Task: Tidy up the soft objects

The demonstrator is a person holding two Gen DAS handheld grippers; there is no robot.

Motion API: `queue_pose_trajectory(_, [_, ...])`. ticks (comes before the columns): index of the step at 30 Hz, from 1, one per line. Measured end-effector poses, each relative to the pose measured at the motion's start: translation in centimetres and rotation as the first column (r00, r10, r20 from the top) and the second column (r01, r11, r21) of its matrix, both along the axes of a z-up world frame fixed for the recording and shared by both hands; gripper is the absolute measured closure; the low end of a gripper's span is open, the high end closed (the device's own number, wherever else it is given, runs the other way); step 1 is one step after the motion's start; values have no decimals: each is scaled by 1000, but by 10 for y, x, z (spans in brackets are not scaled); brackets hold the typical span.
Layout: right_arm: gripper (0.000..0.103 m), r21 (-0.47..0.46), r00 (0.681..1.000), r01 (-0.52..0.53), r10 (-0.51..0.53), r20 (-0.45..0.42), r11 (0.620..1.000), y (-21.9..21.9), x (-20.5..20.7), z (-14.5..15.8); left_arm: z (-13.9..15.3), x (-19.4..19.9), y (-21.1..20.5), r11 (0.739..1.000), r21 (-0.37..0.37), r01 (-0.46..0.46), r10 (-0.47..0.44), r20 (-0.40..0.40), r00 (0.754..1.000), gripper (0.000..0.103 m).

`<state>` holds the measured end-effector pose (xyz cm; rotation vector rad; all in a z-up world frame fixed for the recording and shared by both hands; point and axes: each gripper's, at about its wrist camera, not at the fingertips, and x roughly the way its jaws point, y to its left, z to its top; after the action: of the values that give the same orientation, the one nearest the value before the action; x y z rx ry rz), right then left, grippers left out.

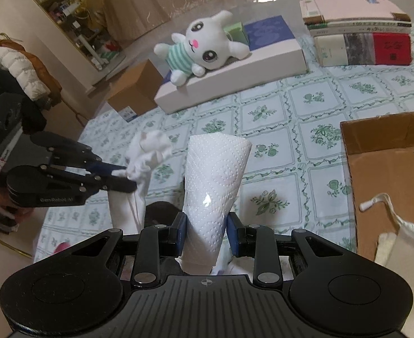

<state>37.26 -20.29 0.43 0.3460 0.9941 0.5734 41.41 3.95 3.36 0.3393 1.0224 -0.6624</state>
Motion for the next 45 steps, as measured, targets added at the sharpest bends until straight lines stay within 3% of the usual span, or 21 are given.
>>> queue_pose_trajectory(6, [72,13,999,22,-22,44,1000,-5,-40,28,35,-51,-6,988,-61,-144,149,82,986,92])
queue_pose_trajectory(13, [72,10,993,65,-65,96,998,-15,-95,50,63,-120,-14,954,-142,-262,284,163,945,92])
queue_pose_trajectory(22, [72,25,984,119,-122,127,993,-19,-157,45,45,-208,-30,898,-206,-390,430,209,878,92])
queue_pose_trajectory(32, [72,22,981,124,-126,149,992,-12,-223,32,30,-282,-38,811,-278,-514,573,204,794,92])
queue_pose_trajectory(45, [72,-48,970,140,-127,209,989,-27,-274,26,22,-334,-54,766,-287,-575,637,213,741,92])
